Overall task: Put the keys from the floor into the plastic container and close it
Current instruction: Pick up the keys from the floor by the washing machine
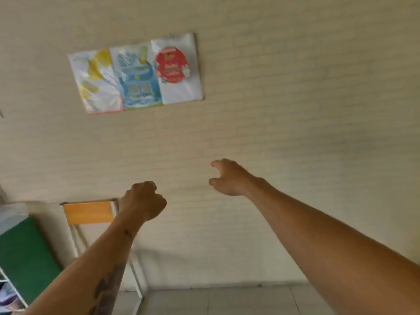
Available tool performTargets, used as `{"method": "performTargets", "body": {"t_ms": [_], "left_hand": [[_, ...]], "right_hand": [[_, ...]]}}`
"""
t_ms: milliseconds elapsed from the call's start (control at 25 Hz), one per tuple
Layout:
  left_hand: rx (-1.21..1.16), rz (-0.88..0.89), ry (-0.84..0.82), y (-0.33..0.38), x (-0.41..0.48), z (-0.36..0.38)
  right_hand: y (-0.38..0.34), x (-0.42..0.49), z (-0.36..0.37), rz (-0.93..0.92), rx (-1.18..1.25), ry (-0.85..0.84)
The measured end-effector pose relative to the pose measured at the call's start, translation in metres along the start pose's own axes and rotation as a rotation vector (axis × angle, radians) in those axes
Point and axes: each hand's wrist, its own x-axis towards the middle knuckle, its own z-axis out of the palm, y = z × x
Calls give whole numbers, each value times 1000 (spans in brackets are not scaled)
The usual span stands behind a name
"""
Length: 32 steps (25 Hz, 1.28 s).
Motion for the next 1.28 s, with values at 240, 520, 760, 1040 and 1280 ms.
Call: {"method": "performTargets", "body": {"t_ms": [240,520,760,1040,1280], "left_hand": [[-15,153,-203,107,-18,97],[-72,288,-343,279,-63,191],[-64,463,-459,431,-113,249],[-95,761,-642,614,-190,316],[-30,1030,-897,726,-279,401]], "right_hand": [[136,-60,-3,251,11,-13],[319,-151,-37,451,-40,-43],[441,-242,-79,648,-108,-66],[549,-362,-113,970,-95,19],[639,-460,-111,1340,-39,-19]]}}
